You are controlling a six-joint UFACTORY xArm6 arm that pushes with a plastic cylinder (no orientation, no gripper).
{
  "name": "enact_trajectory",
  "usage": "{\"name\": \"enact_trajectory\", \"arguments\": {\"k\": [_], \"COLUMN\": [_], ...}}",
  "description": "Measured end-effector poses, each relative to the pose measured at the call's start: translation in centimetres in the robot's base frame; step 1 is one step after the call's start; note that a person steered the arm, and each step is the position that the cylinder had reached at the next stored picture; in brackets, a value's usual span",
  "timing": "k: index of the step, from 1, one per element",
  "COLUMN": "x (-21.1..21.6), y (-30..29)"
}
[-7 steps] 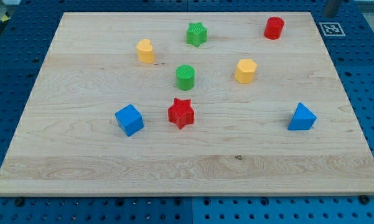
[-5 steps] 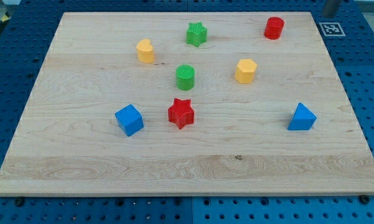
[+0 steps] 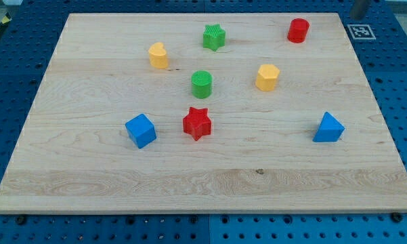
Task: Move red circle to the center
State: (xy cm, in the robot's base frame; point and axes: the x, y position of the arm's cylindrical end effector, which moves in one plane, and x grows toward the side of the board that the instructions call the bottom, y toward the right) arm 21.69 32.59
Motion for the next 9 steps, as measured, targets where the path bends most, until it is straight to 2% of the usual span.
{"name": "enact_trajectory", "arguments": {"k": [1,2,5,7,8,9], "x": [5.5,6.3,7.3,5.1,4.5,1.6], "y": [-7.3,-10.7,-10.6,-6.6,-6.6,-7.3]}}
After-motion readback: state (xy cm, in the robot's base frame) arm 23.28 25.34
